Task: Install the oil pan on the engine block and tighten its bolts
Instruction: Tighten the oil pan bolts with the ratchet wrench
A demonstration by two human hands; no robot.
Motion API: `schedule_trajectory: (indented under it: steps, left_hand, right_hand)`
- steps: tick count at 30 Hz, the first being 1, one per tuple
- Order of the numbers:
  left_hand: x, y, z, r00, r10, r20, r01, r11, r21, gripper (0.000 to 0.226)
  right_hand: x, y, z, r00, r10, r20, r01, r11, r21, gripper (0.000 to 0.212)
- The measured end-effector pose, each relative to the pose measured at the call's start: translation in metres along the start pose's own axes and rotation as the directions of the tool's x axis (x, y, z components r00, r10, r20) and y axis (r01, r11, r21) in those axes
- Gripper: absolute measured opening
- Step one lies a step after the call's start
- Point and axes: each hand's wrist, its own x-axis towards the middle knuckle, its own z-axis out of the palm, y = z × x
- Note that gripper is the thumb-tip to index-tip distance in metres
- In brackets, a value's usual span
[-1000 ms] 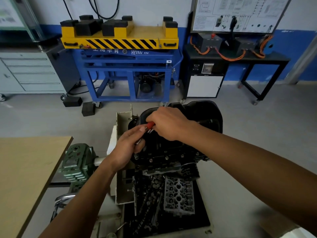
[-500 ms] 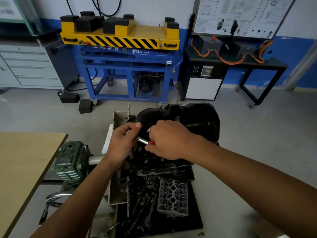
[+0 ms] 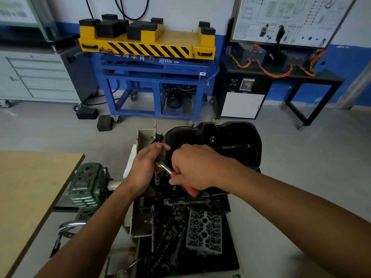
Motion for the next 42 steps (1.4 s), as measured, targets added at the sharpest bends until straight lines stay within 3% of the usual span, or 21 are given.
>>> schedule_trajectory:
  steps: [6, 10, 14, 18, 21, 25, 28, 31, 36, 39, 42]
  left_hand:
    - [0.0, -0.002, -0.015, 0.988, -0.022, 0.152, 0.015, 0.999, 0.047, 0.033]
    - [0.001, -0.002, -0.014, 0.975, -0.024, 0.219, 0.014, 0.999, 0.047, 0.037]
    - [-0.005, -0.003, -0.009, 0.96, -0.017, 0.278, 0.004, 0.999, 0.049, 0.038]
    - [-0.009, 0.001, -0.008, 0.946, 0.029, 0.324, -0.035, 0.999, 0.012, 0.016]
    - [-0.01, 0.0, -0.007, 0.963, 0.054, 0.265, -0.062, 0.998, 0.023, 0.016]
    - [-0.012, -0.004, -0.002, 0.995, 0.099, -0.011, -0.098, 0.992, 0.081, 0.049]
    - [-0.015, -0.004, 0.002, 0.98, 0.167, -0.103, -0.155, 0.981, 0.115, 0.052]
    - [-0.016, 0.0, 0.008, 0.976, 0.181, -0.119, -0.17, 0.981, 0.098, 0.051]
    - [-0.014, 0.001, 0.017, 0.988, 0.153, -0.014, -0.151, 0.982, 0.11, 0.044]
    - [-0.014, 0.0, 0.014, 0.987, 0.156, -0.029, -0.151, 0.979, 0.136, 0.045]
    - [-0.011, -0.003, 0.01, 0.993, 0.097, -0.073, -0.09, 0.992, 0.092, 0.038]
  right_hand:
    - [0.006, 0.002, -0.004, 0.999, -0.006, -0.053, -0.007, 0.968, -0.251, 0.045]
    - [0.017, 0.008, -0.006, 0.997, 0.012, -0.082, -0.037, 0.946, -0.323, 0.044]
    - [0.032, 0.017, -0.005, 0.993, 0.025, -0.116, -0.058, 0.955, -0.291, 0.009]
    - [0.045, 0.022, -0.002, 0.994, -0.023, -0.104, 0.007, 0.988, -0.155, 0.025]
    - [0.048, 0.026, 0.004, 0.993, -0.03, -0.118, 0.017, 0.994, -0.11, 0.028]
    - [0.041, 0.031, 0.007, 0.988, 0.013, -0.151, -0.033, 0.991, -0.13, 0.017]
    - [0.03, 0.028, 0.005, 0.984, 0.001, -0.178, -0.033, 0.984, -0.177, 0.029]
    - [0.017, 0.013, 0.006, 0.983, -0.051, -0.177, 0.017, 0.982, -0.187, 0.042]
    - [0.008, -0.014, 0.014, 0.987, -0.107, -0.121, 0.097, 0.992, -0.087, 0.049]
    - [0.008, -0.01, 0.009, 0.992, -0.088, -0.089, 0.086, 0.996, -0.033, 0.05]
    - [0.01, 0.0, 0.002, 0.996, -0.05, -0.079, 0.037, 0.986, -0.16, 0.05]
